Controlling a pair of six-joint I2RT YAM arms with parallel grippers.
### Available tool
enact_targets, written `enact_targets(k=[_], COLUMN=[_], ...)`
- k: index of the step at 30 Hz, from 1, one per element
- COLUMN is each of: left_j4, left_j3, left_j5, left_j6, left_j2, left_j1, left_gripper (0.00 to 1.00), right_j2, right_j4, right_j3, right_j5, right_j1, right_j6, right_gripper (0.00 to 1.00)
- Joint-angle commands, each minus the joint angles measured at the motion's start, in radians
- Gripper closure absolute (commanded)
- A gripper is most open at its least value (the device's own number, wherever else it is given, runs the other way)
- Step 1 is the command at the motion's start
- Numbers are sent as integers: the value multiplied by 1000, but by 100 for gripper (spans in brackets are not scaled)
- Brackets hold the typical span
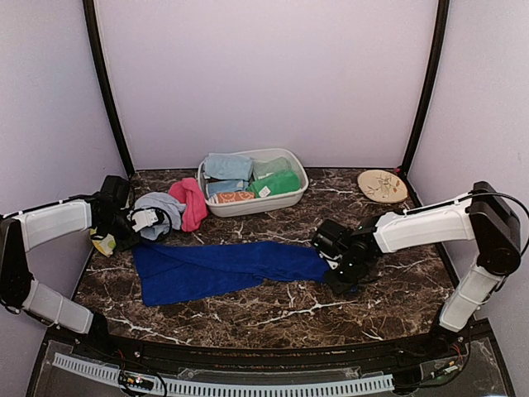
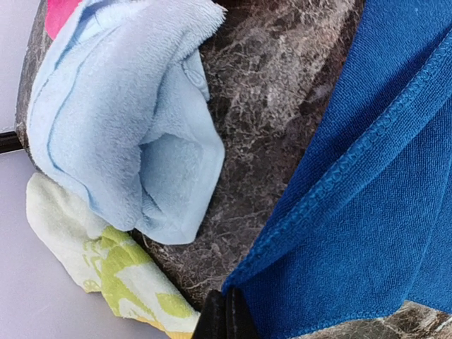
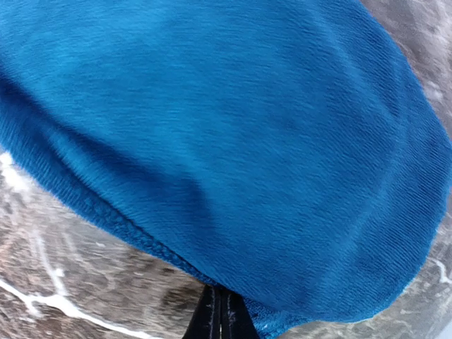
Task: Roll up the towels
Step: Pick up the towel from the center of the board, then flatten out the towel at the center of the board.
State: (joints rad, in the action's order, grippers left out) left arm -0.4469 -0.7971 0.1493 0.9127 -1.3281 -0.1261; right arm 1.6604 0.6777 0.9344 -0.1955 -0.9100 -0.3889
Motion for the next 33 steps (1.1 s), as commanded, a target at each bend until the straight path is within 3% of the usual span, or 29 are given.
enact_targets(k=[1,9,18,28,33], left_j4=[-79,-296,-488,-715,-773], left_j3=[-99,-378,-597,-819,-763], left_j5=[-40,-129,-156,-150,-183], left_j6=[-33,-87,-80,-39,-35], left_j2=[35,175,327,427,458], left_j1=[8,8,8,8,7], left_gripper=[100,100,100,100,100], right_j2=[-90,-429,-654,-744,-726], right_j4=[72,220,425,614,621], right_j3=[21,160,360,597,559], right_j5=[-102,-185,-181,-103,-118], right_j1=[20,55,57,57,57], right_j6=[-26,-28,-107,-170,-156], right_gripper=[100,100,100,100,100])
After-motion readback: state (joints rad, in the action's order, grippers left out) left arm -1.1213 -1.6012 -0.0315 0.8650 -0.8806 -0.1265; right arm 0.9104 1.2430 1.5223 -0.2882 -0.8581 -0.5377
